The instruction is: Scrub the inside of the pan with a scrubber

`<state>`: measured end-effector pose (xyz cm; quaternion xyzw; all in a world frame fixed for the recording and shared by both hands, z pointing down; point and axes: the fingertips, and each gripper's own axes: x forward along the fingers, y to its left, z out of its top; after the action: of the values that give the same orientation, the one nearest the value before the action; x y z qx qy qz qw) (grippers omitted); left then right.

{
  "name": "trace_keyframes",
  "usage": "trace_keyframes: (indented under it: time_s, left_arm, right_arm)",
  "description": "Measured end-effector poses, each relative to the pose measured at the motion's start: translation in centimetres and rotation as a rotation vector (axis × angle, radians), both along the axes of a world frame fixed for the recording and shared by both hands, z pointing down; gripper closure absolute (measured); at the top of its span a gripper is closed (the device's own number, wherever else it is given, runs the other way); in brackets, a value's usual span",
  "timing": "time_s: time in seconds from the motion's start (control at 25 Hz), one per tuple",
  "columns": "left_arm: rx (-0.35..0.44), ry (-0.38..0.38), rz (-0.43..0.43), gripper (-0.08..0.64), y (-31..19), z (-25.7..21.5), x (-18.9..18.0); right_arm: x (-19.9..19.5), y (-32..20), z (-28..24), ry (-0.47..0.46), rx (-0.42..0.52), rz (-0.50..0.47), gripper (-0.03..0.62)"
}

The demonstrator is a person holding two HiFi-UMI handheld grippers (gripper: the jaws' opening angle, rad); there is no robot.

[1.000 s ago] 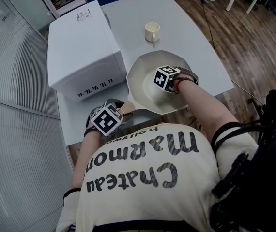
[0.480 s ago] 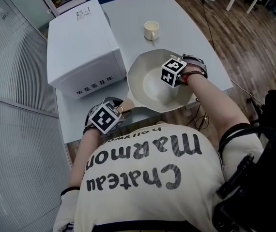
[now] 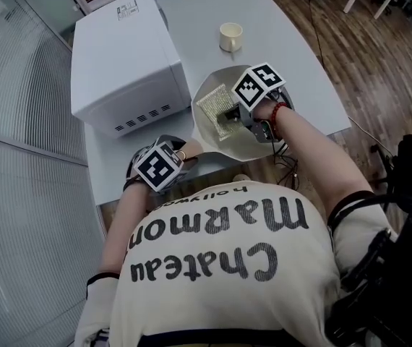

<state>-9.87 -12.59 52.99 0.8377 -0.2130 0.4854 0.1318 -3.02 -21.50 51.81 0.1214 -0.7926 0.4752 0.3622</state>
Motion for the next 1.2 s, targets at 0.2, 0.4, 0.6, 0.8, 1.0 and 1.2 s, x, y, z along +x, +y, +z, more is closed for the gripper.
trace_keyframes:
  time_s: [0.2, 0.4, 0.6, 0.8, 1.0, 1.2]
  left_arm:
    - [0.036, -0.006, 0.003, 0.357, 0.0, -0.2, 0.1]
    - [0.033, -0.003, -0.004, 0.359, 0.0, -0.2, 0.3]
    - [0.028, -0.005, -0.003, 0.36, 0.0, -0.2, 0.3]
    - [0.013, 0.02, -0.037, 0.362, -0.1, -0.2, 0.6]
    - [0.011, 0.033, -0.083, 0.365, 0.0, -0.4, 0.6]
    - [0.009, 0.057, -0.111, 0.365, 0.2, -0.4, 0.7]
  right_arm:
    - [-2.6, 3.6, 0.9, -0.118, -0.219, -0.008, 0.543]
    - [-2.9, 3.9, 2.4, -0.121, -0.243, 0.034, 0.543]
    - [-2.2, 4.0, 4.3, -0.055, -0.256, 0.089, 0.543]
    - [-0.8, 4.2, 5.9, 0.069, -0.228, 0.071, 0.543]
    - [1.7, 4.1, 7.9, 0.257, -0.122, 0.014, 0.543]
    - [5.1, 3.9, 9.6, 0.43, -0.021, -0.069, 0.543]
